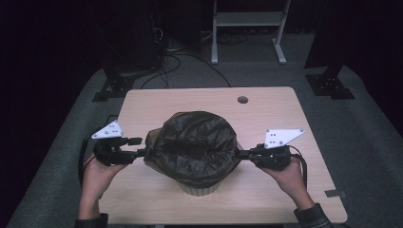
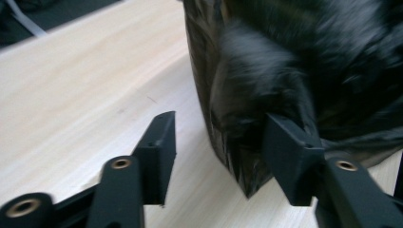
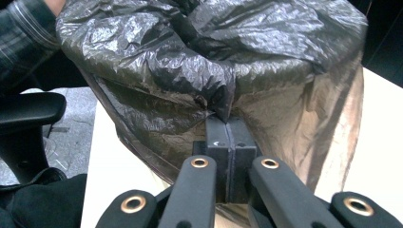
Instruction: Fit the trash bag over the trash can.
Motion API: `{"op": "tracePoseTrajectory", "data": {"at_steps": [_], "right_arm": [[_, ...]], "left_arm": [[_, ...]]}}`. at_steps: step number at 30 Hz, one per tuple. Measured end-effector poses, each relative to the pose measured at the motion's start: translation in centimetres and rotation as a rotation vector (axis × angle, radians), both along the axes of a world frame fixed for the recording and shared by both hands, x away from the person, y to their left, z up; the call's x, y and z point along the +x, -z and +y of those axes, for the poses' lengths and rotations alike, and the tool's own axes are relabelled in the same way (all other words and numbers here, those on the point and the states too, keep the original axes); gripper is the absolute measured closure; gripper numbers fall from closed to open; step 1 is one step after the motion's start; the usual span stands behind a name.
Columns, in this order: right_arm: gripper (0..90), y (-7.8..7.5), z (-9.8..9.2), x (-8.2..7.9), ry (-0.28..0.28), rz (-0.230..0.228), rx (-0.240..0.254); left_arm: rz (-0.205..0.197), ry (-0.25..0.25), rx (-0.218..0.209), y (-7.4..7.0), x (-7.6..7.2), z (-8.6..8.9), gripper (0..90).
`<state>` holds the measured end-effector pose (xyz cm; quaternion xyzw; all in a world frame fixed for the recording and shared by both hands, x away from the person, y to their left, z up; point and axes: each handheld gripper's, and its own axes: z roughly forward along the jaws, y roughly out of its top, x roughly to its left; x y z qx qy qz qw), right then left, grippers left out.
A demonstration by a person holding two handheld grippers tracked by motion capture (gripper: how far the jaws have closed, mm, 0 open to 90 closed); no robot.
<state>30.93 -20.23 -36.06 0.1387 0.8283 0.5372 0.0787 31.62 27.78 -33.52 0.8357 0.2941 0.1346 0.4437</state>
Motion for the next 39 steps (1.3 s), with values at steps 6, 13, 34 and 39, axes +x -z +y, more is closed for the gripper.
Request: {"op": "tracePoseTrajectory", "data": {"at_steps": [6, 13, 34, 39], "right_arm": [[89.8, -0.1, -0.1, 0.0, 0.003, 0.000, -0.003], [89.8, -0.3, -0.1, 0.1, 0.001, -0.002, -0.002], [89.8, -0.2, -0.1, 0.4, 0.002, 0.004, -0.001], [89.9, -0.3, -0.2, 0.4, 0.002, 0.003, 0.001]], "left_arm": [[-0.048, 0.050, -0.013, -2.4, -1.2, 0.4, 34.9], [-0.043, 0.167, 0.039, -2.9, -0.9, -2.0, 29.9], [0.046, 0.340, 0.063, -0.8, 1.5, -4.2, 60.3], [0.047, 0.344, 0.051, -1.1, 1.6, -4.5, 89.9]]}}
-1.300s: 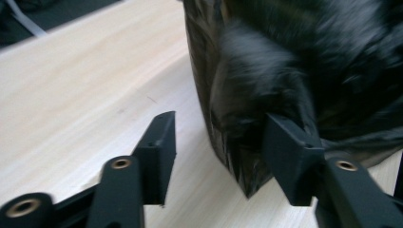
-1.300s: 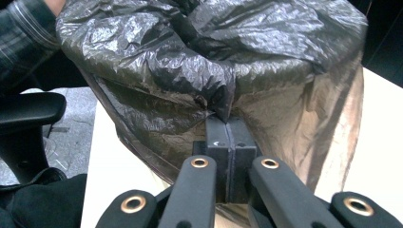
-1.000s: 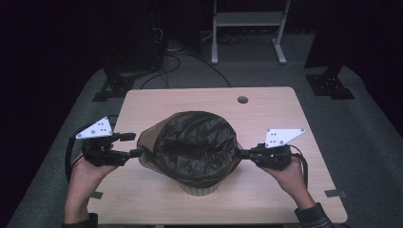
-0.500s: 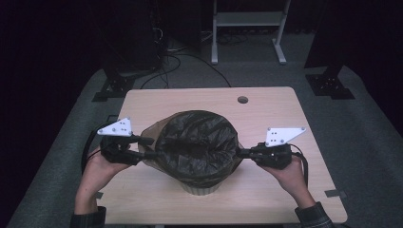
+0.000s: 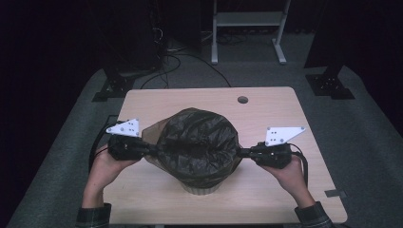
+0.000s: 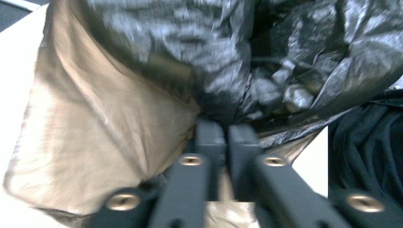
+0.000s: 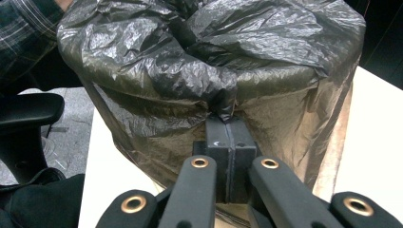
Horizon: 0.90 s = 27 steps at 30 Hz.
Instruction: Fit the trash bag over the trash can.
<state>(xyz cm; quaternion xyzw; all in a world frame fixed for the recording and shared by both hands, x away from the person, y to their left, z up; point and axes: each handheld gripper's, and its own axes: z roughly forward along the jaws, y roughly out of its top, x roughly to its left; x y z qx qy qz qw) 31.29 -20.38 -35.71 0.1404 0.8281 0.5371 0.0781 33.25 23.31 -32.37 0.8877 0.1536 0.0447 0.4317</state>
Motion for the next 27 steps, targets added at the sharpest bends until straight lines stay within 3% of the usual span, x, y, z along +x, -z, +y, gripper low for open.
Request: {"op": "tracePoseTrajectory", "data": {"at_steps": [6, 14, 21, 27], "right_arm": [[90.0, 0.4, -0.3, 0.2, 0.011, 0.013, -0.021], [90.0, 2.7, 0.2, 0.6, 0.020, 0.065, -0.095], [90.0, 4.7, 1.1, 1.1, 0.004, 0.120, -0.144], [90.0, 5.3, 1.3, 0.7, -0.004, 0.130, -0.154]], "left_arm": [[0.042, 0.004, 0.008, 0.8, 0.4, -0.3, 90.0], [0.088, 0.007, 0.059, 3.0, 0.8, -1.0, 90.0], [0.124, 0.028, 0.032, 4.4, 1.0, -1.1, 90.0], [0.119, 0.040, 0.008, 4.5, 0.5, -0.5, 90.0]]}}
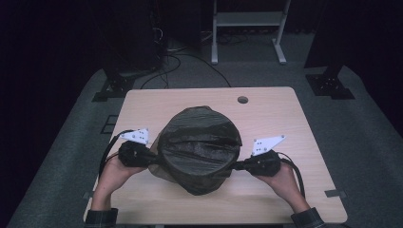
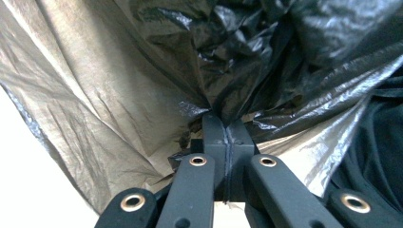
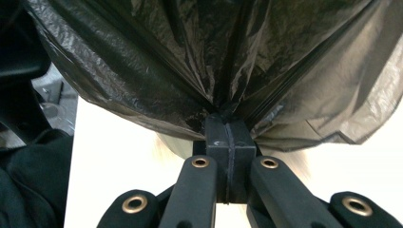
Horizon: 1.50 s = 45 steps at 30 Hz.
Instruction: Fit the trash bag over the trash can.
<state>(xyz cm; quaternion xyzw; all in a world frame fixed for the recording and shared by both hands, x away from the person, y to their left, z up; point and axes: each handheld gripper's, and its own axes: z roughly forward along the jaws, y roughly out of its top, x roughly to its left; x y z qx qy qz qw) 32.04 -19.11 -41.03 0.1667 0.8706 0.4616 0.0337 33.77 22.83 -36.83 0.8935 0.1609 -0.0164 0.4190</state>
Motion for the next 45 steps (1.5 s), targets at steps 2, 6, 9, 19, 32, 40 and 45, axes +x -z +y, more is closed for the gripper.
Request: {"op": "tracePoseTrajectory", "data": {"at_steps": [2, 6, 9, 19, 32, 40, 45], "right_arm": [[90.0, -0.1, -0.3, -0.1, 0.008, -0.002, -0.025], [90.0, 0.5, -0.6, 0.1, 0.033, 0.008, -0.131], [90.0, 1.6, -0.2, 0.3, 0.029, 0.031, -0.174], [90.0, 1.8, 0.0, 0.2, 0.016, 0.039, -0.136], [36.9, 0.5, -1.8, 0.2, 0.075, 0.018, -0.035], [9.5, -1.6, -2.7, 0.1, 0.089, 0.012, 0.055], [9.4, -3.0, -3.4, 0.0, 0.087, -0.017, 0.073]], "left_arm": [[0.004, 0.018, -0.011, -0.2, -0.3, 0.3, 89.4], [-0.004, 0.022, 0.044, -0.1, -0.9, 0.2, 86.4], [0.015, 0.006, 0.096, 0.8, -0.5, -0.1, 88.4], [0.084, -0.073, 0.175, 3.8, 0.7, 0.7, 90.0], [0.039, -0.103, 0.096, 3.6, -0.9, 2.3, 42.9], [-0.067, -0.166, 0.105, 3.5, -3.9, 2.7, 0.4], [-0.097, -0.195, 0.115, 4.0, -5.6, 3.3, 0.0]]}}
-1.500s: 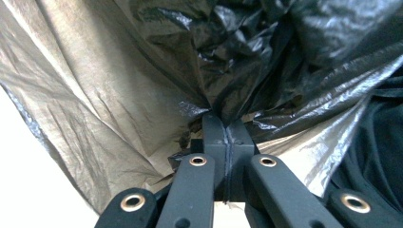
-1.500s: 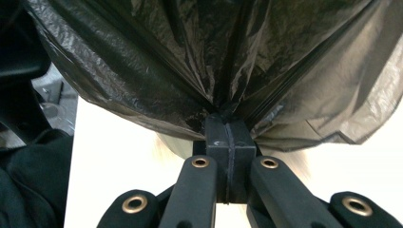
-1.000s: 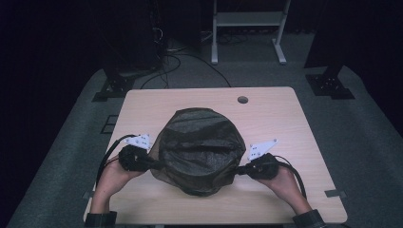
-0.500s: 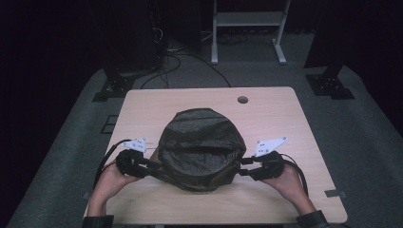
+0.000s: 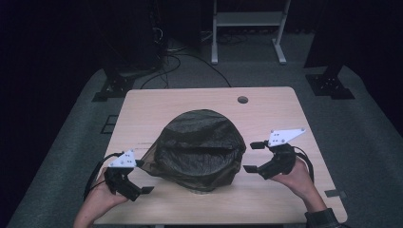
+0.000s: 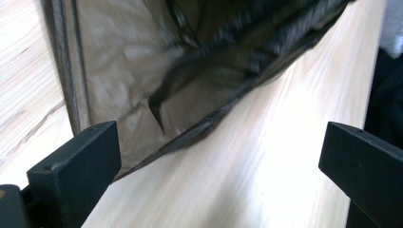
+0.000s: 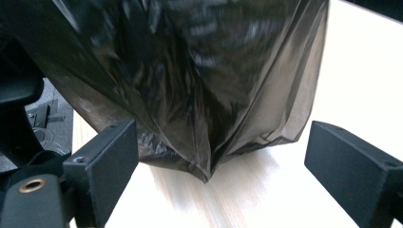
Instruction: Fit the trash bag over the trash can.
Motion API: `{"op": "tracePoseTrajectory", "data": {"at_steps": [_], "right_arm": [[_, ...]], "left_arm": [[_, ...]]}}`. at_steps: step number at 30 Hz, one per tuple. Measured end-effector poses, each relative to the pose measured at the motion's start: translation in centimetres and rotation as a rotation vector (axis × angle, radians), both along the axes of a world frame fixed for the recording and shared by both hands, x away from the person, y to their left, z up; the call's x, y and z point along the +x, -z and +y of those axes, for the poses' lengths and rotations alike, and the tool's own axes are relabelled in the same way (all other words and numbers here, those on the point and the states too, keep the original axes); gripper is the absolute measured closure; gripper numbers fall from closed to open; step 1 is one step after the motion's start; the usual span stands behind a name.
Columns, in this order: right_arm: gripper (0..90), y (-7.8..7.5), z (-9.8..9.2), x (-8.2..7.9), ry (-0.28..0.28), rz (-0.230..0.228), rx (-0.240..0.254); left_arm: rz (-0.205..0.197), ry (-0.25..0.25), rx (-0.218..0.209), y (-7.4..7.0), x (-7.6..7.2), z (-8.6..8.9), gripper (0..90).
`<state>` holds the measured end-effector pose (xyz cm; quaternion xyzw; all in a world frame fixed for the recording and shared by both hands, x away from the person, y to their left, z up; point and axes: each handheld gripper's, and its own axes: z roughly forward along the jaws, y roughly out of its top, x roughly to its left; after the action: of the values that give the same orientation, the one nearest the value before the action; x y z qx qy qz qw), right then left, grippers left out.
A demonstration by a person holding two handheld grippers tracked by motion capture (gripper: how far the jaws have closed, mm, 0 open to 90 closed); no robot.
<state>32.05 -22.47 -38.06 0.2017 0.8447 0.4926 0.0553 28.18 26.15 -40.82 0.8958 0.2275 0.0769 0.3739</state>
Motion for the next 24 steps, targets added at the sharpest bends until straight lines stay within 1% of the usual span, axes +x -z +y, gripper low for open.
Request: {"op": "tracePoseTrajectory", "data": {"at_steps": [3, 6, 8, 9, 11, 15, 16, 20, 21, 22, 24], "right_arm": [[9.4, -0.8, -0.3, -0.1, 0.003, -0.018, 0.018], [9.4, -1.7, -0.4, 0.0, 0.009, -0.033, 0.028], [9.4, -2.3, -0.4, 0.0, 0.014, -0.045, 0.036], [9.4, -2.6, -0.3, 0.0, 0.011, -0.051, 0.046], [9.4, -3.2, -0.2, 0.0, 0.011, -0.065, 0.058], [9.4, -4.5, 0.2, 0.0, 0.003, -0.084, 0.067], [9.4, -4.9, 0.3, 0.0, 0.000, -0.088, 0.066], [9.4, -6.0, 0.8, 0.1, -0.013, -0.109, 0.060], [9.4, -6.3, 0.9, 0.0, -0.012, -0.115, 0.057], [9.4, -6.5, 1.0, 0.0, -0.015, -0.121, 0.061], [9.4, -6.7, 1.1, 0.0, -0.014, -0.126, 0.060]], "left_arm": [[0.012, 0.003, 0.012, 1.2, -0.6, 0.2, 0.0], [0.016, 0.000, 0.033, 2.4, -0.6, 0.2, 0.0], [0.001, 0.000, 0.034, 3.1, -0.4, 0.0, 0.0], [0.003, -0.001, 0.033, 3.4, -0.2, -0.1, 0.0], [0.015, -0.003, 0.065, 4.0, 0.2, -0.4, 0.0], [0.034, 0.003, 0.101, 5.0, 0.9, -0.9, 0.0], [0.032, 0.003, 0.117, 5.2, 1.0, -1.0, 0.0], [0.035, -0.001, 0.138, 5.8, 1.3, -1.2, 0.0], [0.035, -0.004, 0.142, 5.9, 1.3, -1.2, 0.0], [0.031, -0.008, 0.135, 5.9, 1.3, -1.2, 0.0], [0.010, -0.018, 0.102, 5.5, 1.1, -0.9, 0.0]]}}
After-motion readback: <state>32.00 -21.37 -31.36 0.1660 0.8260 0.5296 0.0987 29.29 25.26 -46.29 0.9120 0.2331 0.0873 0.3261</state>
